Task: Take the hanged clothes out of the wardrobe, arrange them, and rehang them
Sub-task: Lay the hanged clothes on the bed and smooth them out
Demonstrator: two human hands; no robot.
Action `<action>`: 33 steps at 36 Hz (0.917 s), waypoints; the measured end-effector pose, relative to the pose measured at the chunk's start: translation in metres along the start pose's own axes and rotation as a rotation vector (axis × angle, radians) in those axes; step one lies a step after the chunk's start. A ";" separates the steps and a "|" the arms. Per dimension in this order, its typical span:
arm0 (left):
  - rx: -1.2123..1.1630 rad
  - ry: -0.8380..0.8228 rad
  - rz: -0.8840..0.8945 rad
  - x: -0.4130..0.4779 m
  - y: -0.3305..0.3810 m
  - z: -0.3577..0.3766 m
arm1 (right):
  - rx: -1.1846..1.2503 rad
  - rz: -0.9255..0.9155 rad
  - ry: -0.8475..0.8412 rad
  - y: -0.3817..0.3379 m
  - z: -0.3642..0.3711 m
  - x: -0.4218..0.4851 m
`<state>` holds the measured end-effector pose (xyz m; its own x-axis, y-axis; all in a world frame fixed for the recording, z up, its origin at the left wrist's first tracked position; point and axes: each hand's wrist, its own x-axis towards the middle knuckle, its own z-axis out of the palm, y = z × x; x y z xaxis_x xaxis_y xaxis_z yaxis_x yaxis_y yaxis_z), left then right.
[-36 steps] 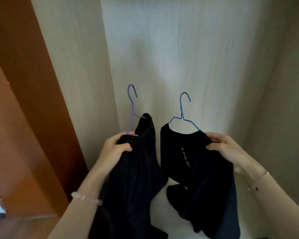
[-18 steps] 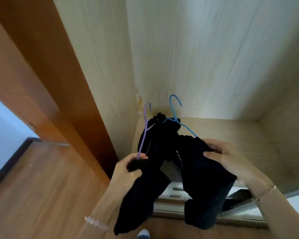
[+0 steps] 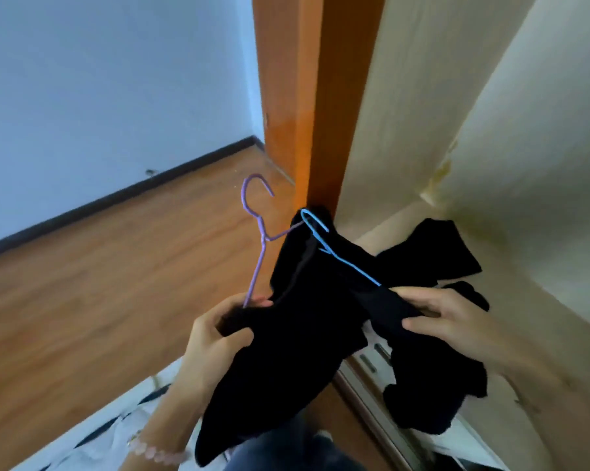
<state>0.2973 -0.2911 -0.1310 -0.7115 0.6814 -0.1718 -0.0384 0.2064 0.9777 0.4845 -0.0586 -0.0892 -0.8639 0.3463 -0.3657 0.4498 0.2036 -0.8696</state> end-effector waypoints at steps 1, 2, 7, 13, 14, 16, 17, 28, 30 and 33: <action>-0.006 0.029 -0.023 -0.012 -0.002 -0.008 | -0.020 0.002 -0.055 -0.002 0.002 0.005; -0.012 0.060 -0.044 -0.024 -0.005 -0.017 | -0.027 0.009 -0.100 -0.004 0.004 0.009; -0.110 0.290 -0.151 -0.068 -0.016 -0.048 | -0.016 0.019 -0.247 -0.016 0.026 0.043; -0.175 0.541 -0.213 -0.082 -0.022 -0.079 | 0.060 -0.007 -0.334 -0.049 0.072 0.104; -0.182 0.575 -0.214 -0.081 -0.022 -0.085 | 0.063 -0.013 -0.348 -0.056 0.079 0.115; -0.188 0.651 -0.206 -0.076 -0.024 -0.098 | 0.062 -0.029 -0.369 -0.070 0.093 0.137; -0.190 0.685 -0.201 -0.073 -0.023 -0.106 | 0.064 -0.037 -0.376 -0.078 0.098 0.149; -0.213 0.836 -0.110 -0.019 0.011 -0.195 | 0.020 -0.227 -0.477 -0.180 0.146 0.248; -0.192 0.864 -0.106 -0.012 0.013 -0.207 | 0.017 -0.253 -0.502 -0.194 0.156 0.264; -0.165 0.914 -0.108 -0.001 0.014 -0.222 | 0.021 -0.285 -0.530 -0.215 0.172 0.291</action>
<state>0.1418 -0.4452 -0.0899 -0.9713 -0.1672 -0.1695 -0.1856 0.0858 0.9789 0.0974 -0.1595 -0.0657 -0.9477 -0.2238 -0.2277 0.1837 0.2009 -0.9622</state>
